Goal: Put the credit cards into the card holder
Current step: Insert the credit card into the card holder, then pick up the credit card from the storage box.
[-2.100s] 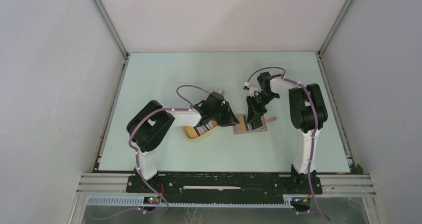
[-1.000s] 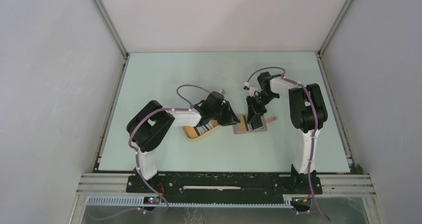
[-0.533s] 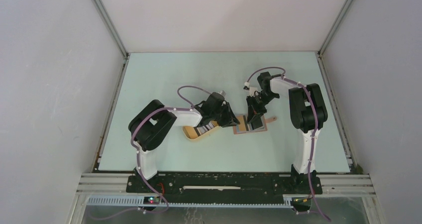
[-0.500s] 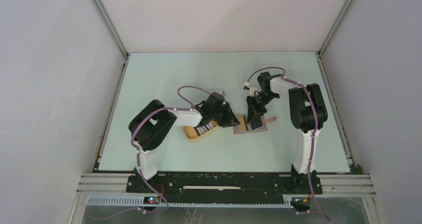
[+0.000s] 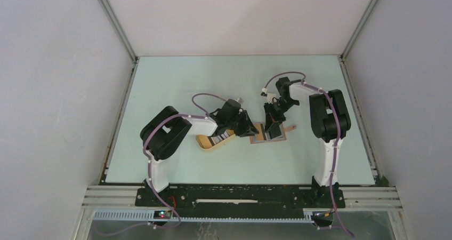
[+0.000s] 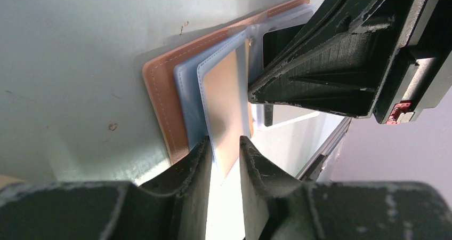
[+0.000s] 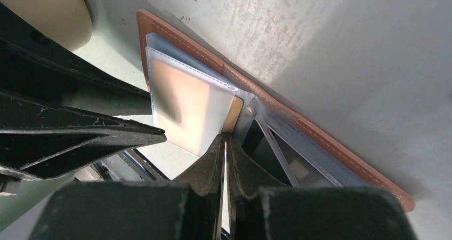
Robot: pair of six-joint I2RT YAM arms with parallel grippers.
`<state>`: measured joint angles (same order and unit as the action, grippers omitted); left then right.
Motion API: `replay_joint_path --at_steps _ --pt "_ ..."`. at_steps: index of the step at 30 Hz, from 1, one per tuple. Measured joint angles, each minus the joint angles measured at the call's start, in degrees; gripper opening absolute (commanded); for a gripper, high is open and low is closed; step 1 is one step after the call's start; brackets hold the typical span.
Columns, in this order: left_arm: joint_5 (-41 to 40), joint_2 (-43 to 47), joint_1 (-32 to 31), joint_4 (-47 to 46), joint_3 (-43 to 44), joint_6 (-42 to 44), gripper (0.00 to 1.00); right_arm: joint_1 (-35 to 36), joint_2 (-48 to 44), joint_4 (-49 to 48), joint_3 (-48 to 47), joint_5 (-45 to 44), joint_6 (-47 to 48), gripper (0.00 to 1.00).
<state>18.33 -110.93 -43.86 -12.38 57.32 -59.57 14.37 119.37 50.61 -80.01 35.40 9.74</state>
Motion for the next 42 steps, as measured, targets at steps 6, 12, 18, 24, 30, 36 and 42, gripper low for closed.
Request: replay_joint_path --at_steps 6,12,18,24,30,36,42 --pt "0.46 -0.31 0.0 -1.46 0.0 -0.48 0.31 -0.59 0.0 0.11 0.0 1.25 0.24 0.14" --pt "1.2 -0.31 0.0 -3.65 0.0 -1.03 0.31 -2.73 -1.07 0.04 0.13 4.0 1.07 0.14" --pt "2.23 -0.31 0.0 -5.9 0.02 -1.6 0.32 -7.96 -5.97 0.17 0.2 9.01 3.37 0.14" --pt "4.79 -2.78 -0.59 -6.73 4.02 -1.99 0.34 -13.29 -11.23 0.22 0.98 13.27 5.22 0.14" --pt "7.67 -8.63 -2.95 -4.24 14.71 -1.81 0.36 -18.32 -16.11 0.04 2.86 16.24 6.51 0.14" --pt "10.29 -10.6 -4.24 -2.43 19.67 -1.31 0.36 -21.62 -21.07 -0.28 4.35 17.94 6.86 0.14" --pt "10.71 -10.93 -3.72 -0.76 20.17 0.59 0.36 -22.58 -26.45 -0.35 4.37 19.19 7.04 0.15"
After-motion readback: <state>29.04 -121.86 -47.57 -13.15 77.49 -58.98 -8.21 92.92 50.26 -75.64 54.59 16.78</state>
